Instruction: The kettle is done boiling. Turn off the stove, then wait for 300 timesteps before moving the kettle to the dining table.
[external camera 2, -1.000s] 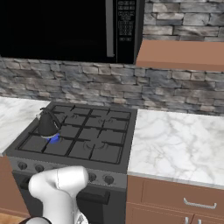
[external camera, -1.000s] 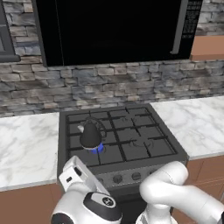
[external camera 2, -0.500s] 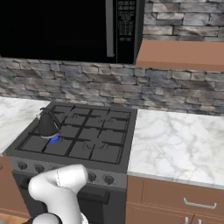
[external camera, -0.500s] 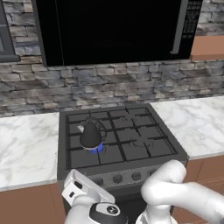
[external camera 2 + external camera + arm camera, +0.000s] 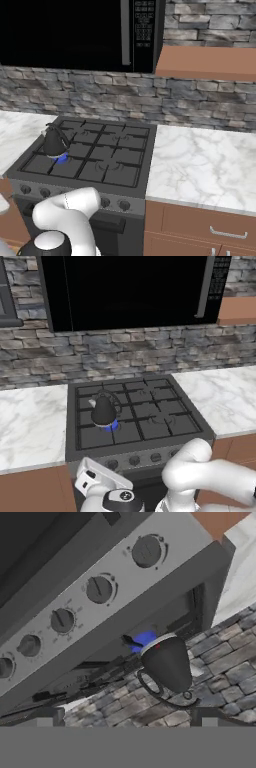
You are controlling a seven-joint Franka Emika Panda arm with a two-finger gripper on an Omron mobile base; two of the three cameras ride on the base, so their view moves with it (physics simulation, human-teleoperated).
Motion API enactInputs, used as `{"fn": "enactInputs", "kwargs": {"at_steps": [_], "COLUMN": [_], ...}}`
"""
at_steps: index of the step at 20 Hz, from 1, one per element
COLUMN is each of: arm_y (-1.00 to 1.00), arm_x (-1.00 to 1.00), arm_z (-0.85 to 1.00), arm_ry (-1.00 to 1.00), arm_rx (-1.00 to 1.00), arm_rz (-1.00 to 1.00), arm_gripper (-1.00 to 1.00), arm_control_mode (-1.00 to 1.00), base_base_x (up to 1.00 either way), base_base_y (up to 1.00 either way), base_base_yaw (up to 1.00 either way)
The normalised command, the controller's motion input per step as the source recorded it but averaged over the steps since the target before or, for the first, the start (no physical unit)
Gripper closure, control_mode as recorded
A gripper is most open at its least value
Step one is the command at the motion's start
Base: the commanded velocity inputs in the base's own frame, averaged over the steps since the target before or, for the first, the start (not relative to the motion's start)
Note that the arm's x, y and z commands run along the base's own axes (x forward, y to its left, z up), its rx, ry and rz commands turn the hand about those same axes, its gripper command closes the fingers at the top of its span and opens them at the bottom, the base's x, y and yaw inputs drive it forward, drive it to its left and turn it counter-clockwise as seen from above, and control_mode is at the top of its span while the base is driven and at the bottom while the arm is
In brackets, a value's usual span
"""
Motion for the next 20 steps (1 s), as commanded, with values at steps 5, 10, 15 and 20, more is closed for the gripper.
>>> {"fn": "enactInputs", "kwargs": {"at_steps": [5, 10, 15, 20], "arm_y": [0.14, 0.19, 0.28, 0.32], "arm_x": [0.16, 0.27, 0.3, 0.22], "arm_z": [-0.41, -0.35, -0.31, -0.39], "arm_ry": [0.01, 0.03, 0.0, 0.0], "arm_rx": [-0.09, -0.09, -0.09, -0.12], "arm_rz": [0.0, 0.0, 0.0, 0.0], "arm_gripper": [-1.0, -1.0, -1.0, -1.0], "arm_control_mode": [-1.0, -1.0, -1.0, -1.0], "base_base_x": [0.0, 0.0, 0.0, 0.0], "base_base_y": [0.0, 0.0, 0.0, 0.0], "base_base_yaw": [0.0, 0.0, 0.0, 0.0]}}
